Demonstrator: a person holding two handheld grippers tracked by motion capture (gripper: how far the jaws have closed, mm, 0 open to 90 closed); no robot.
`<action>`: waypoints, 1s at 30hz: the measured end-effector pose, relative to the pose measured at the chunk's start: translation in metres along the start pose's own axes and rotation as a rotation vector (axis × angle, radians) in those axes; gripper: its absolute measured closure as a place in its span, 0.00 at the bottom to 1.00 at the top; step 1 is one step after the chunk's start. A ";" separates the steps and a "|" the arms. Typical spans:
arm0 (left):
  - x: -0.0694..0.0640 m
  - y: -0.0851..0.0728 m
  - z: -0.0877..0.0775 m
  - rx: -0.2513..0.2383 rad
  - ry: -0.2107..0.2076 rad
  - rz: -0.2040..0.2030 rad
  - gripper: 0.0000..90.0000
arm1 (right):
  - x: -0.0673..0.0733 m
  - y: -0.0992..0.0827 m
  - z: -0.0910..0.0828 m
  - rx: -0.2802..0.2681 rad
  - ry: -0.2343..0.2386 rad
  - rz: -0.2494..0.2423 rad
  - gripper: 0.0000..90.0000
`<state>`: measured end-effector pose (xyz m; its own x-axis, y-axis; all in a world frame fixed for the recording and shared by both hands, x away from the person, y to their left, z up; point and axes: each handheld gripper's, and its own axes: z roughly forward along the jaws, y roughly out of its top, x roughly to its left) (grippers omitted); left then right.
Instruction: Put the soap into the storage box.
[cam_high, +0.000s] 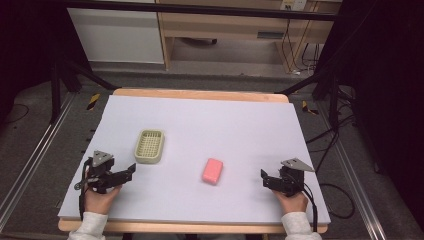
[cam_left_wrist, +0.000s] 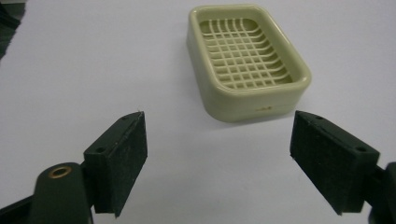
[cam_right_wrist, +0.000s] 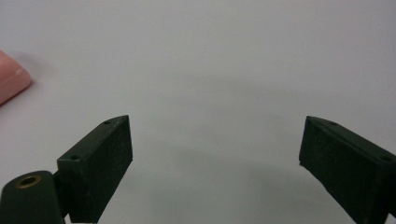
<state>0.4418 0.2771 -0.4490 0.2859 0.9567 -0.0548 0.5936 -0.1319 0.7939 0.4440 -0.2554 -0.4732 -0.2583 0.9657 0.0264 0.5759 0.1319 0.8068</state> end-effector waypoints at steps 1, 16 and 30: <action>-0.003 0.000 0.000 -0.003 -0.002 -0.001 0.21 | 0.000 0.000 0.000 0.002 -0.003 0.000 0.11; -0.025 0.004 -0.001 0.014 -0.039 0.045 0.22 | 0.000 -0.001 -0.001 -0.001 -0.021 -0.003 0.11; -0.041 0.008 -0.001 0.014 -0.060 0.071 0.20 | 0.001 -0.001 -0.002 -0.014 0.012 -0.001 0.10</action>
<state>0.4348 0.2371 -0.4398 0.3723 0.9274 -0.0356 0.5809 -0.2029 0.7883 0.4418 -0.2553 -0.4730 -0.2686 0.9627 0.0327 0.5643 0.1298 0.8153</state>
